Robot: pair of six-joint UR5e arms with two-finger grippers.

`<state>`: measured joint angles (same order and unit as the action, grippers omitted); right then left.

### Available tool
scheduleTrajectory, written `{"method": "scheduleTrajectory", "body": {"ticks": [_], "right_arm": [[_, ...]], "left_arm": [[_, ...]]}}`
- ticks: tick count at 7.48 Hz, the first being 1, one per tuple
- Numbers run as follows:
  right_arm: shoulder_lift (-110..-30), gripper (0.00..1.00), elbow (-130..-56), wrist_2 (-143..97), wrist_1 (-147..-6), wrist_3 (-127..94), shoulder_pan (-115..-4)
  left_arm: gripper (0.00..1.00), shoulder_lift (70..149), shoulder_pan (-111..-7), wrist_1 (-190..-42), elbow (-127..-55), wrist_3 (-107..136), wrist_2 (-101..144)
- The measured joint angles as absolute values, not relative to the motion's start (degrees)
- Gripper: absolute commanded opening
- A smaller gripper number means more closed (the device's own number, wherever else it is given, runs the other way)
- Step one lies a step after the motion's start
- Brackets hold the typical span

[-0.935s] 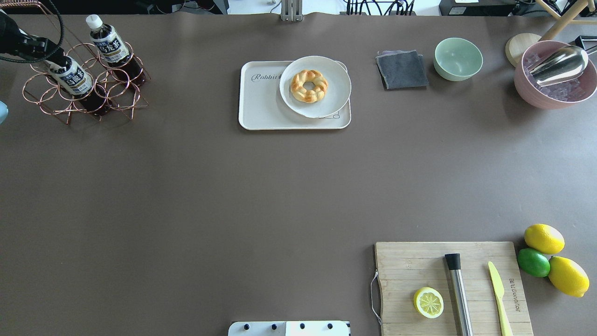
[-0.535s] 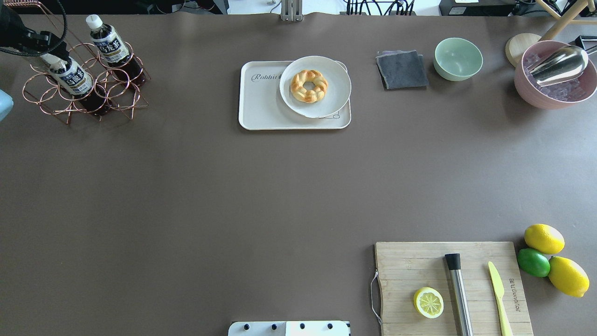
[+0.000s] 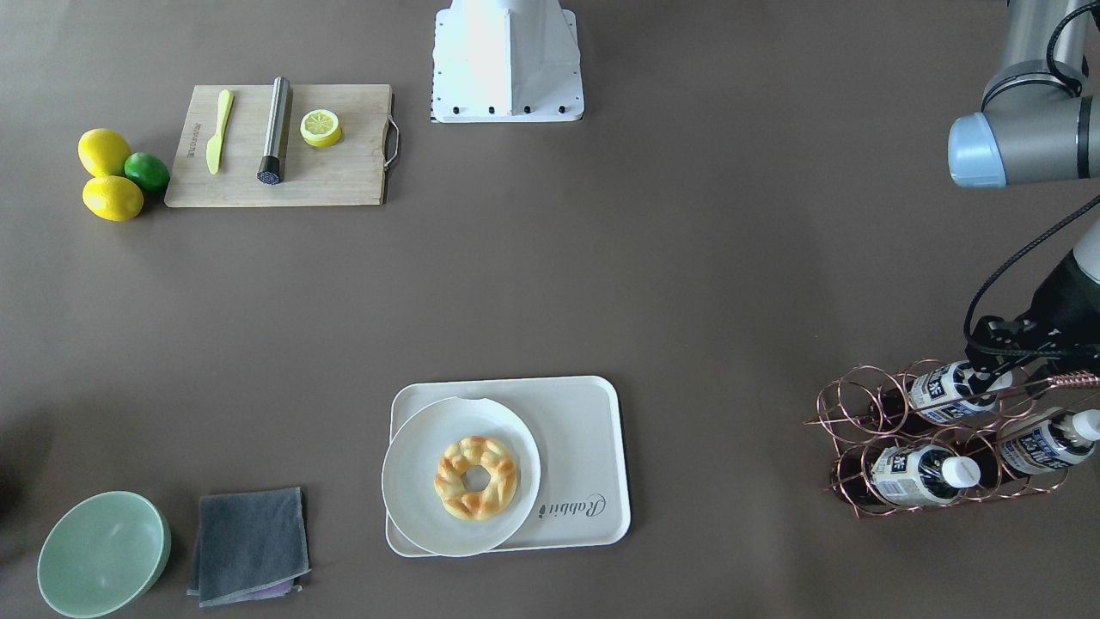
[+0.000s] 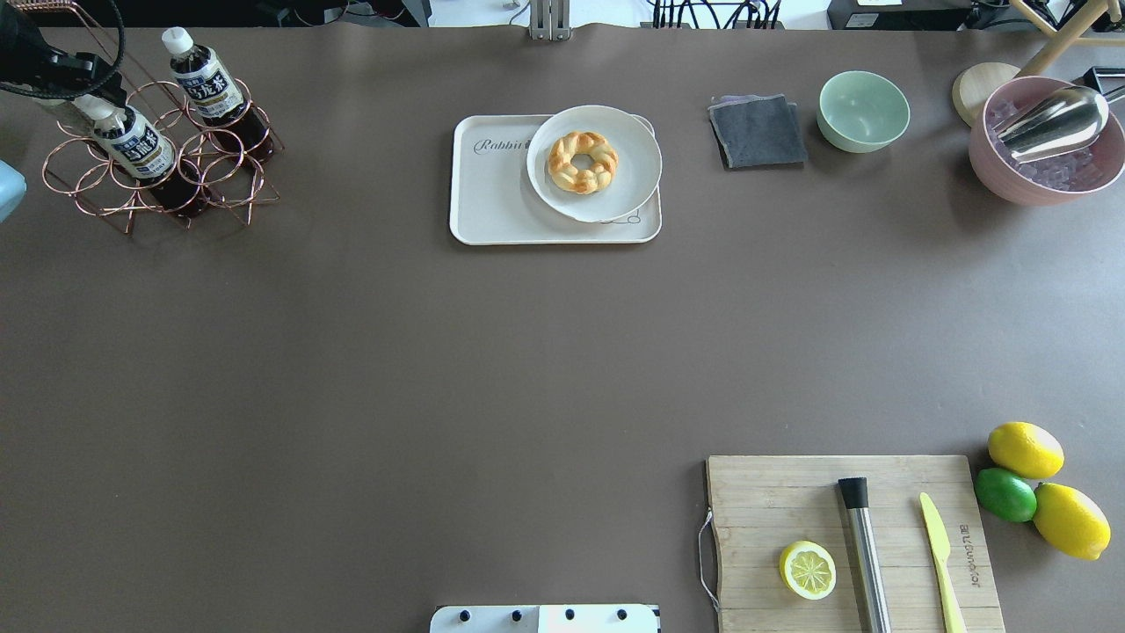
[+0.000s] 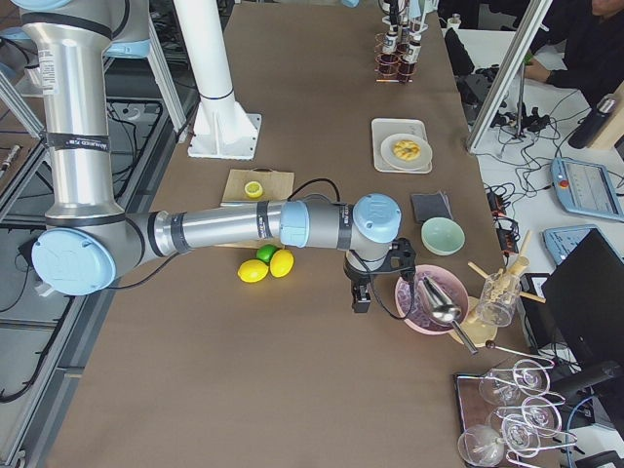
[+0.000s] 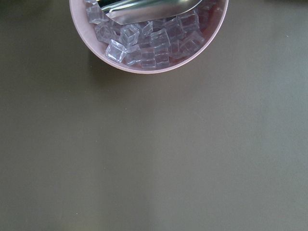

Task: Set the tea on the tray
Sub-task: 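Reach the left gripper down to a tea bottle in the copper rack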

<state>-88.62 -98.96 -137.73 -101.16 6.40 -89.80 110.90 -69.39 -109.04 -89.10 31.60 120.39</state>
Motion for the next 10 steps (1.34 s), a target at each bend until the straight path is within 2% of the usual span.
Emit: {"method": "scheduleTrajectory", "body": {"ticks": [5, 6, 7, 8, 10], "right_arm": [[-88.53, 1.00, -98.90, -137.64, -101.16, 6.41, -89.74], [-88.52, 1.00, -98.89, -137.59, -101.16, 6.42, -89.74], [-88.51, 1.00, -98.88, -137.52, -101.16, 6.42, -89.74], [-88.51, 1.00, -98.88, -137.49, -101.16, 6.42, -89.74], [-88.51, 1.00, -98.88, -137.46, -101.16, 6.42, -89.74]], "left_arm": [[0.67, 109.75, -69.37, -109.33, -90.88, 31.99, 121.00], [0.59, 109.66, -69.30, -109.34, -90.85, 32.03, 121.01], [0.36, 109.67, -69.24, -109.34, -90.83, 32.06, 120.98], [0.02, 109.67, -69.19, -109.34, -90.80, 32.07, 120.95], [0.00, 109.71, -69.01, -109.35, -90.57, 32.04, 120.81]]}}
